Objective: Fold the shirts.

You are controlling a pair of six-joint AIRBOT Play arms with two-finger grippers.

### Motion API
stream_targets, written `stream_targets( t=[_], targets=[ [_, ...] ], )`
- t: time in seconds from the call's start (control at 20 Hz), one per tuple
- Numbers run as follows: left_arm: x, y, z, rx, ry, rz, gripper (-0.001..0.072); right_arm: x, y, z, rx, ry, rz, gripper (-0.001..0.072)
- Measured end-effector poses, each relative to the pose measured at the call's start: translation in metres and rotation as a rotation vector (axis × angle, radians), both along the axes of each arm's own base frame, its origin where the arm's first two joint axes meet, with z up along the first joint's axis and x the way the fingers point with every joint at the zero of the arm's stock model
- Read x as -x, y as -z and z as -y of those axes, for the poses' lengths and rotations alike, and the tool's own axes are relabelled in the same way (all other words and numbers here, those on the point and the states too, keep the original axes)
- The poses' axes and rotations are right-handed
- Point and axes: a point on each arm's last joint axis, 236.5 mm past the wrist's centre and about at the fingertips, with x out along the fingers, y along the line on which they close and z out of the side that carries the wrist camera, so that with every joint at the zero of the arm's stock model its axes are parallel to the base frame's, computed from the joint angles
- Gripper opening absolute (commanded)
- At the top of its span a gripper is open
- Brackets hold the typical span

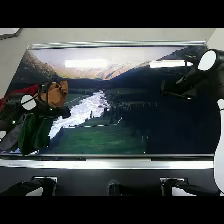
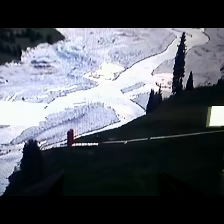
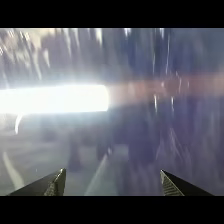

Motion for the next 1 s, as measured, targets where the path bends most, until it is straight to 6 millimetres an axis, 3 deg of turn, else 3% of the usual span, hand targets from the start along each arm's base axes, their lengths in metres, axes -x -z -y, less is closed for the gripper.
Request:
stream_targets(
  t=[0.2,0.3,0.4,0.45,0.6,0.7,0.95,1.0],
  targets=[
    [-0.025,-0.010,0.004,0.024,-0.019,0.110,0.0674,-0.032,-0.011,0.000,-0.007,0.021,0.140,0.0686],
    [-0.056,-0.027,-0.002,0.047,-0.070,0.220,0.0674,-0.043,-0.017,0.000,-0.010,0.029,0.194,0.0686],
    [-0.093,-0.043,-0.032,0.068,-0.190,0.289,0.0674,-0.049,-0.020,0.000,-0.011,0.033,0.223,0.0686],
    [-0.111,-0.047,-0.056,0.077,-0.270,0.291,0.0675,-0.051,-0.021,0.000,-0.012,0.034,0.230,0.0685],
    [-0.127,-0.022,-0.130,0.096,-0.507,0.130,0.0692,-0.049,-0.019,0.000,-0.011,0.033,0.219,0.0685],
    [-0.126,0.002,-0.161,0.135,-0.614,0.019,0.0720,-0.046,-0.018,0.000,-0.011,0.031,0.208,0.0686],
    [-0.137,0.053,-0.176,0.237,-0.699,-0.094,0.0714,-0.044,-0.017,0.000,-0.011,0.029,0.195,0.0686],
    [-0.139,0.064,-0.172,0.257,-0.691,-0.115,0.0589,-0.044,-0.016,0.000,-0.011,0.029,0.194,0.0685]
  ],
)
